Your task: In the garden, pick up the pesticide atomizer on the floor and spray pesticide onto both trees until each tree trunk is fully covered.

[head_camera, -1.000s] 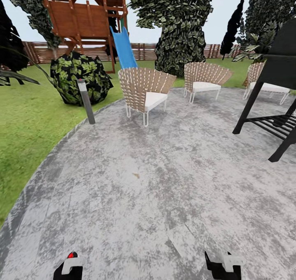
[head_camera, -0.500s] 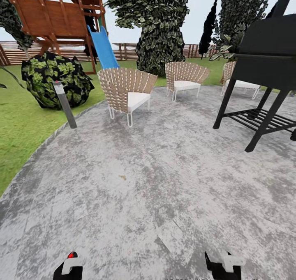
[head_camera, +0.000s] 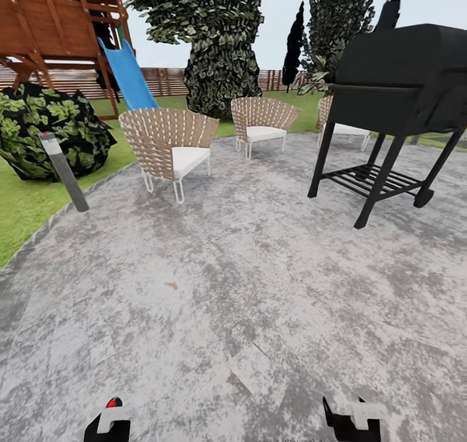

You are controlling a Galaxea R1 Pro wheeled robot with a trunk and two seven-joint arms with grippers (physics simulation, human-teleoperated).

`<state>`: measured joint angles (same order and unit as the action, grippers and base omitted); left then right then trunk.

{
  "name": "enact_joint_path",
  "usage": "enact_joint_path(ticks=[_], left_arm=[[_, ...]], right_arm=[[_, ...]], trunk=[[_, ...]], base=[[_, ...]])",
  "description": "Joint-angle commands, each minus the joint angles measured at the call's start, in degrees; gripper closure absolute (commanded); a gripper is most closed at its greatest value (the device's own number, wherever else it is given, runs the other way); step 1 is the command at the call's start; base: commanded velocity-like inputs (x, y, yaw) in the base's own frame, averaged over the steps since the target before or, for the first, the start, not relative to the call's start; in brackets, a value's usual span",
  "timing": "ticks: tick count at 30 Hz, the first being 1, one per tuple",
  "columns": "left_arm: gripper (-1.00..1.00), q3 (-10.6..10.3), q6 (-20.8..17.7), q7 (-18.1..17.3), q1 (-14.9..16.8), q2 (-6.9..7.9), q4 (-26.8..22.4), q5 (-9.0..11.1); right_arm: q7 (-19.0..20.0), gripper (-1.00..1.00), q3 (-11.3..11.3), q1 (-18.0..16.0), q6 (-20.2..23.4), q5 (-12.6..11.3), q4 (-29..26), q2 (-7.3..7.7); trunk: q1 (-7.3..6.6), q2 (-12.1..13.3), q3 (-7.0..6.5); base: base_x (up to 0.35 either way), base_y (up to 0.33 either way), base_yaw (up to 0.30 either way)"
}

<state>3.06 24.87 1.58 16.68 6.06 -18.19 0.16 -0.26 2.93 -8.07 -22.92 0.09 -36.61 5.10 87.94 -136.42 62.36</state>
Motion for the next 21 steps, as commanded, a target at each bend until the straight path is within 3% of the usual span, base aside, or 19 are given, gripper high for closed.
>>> enact_joint_path(ticks=[1, 21], left_arm=[[1.0, -0.02, 0.0, 0.0, 0.01, 0.0, -0.01, 0.01], [1.0, 0.13, 0.1, -0.02, -0.08, 0.11, -0.24, 0.43]], right_arm=[[0.0, -1.0, -0.01, 0.0, 0.0, 0.0, 0.01, 0.0], [0.08, -1.0, 0.03, 0.02, 0.02, 0.0, 0.02, 0.0]], trunk=[[0.0, 0.0, 0.0], [0.0, 0.0, -0.14]], base=[[0.0, 0.0, -0.269], [0.0, 0.0, -0.274]])
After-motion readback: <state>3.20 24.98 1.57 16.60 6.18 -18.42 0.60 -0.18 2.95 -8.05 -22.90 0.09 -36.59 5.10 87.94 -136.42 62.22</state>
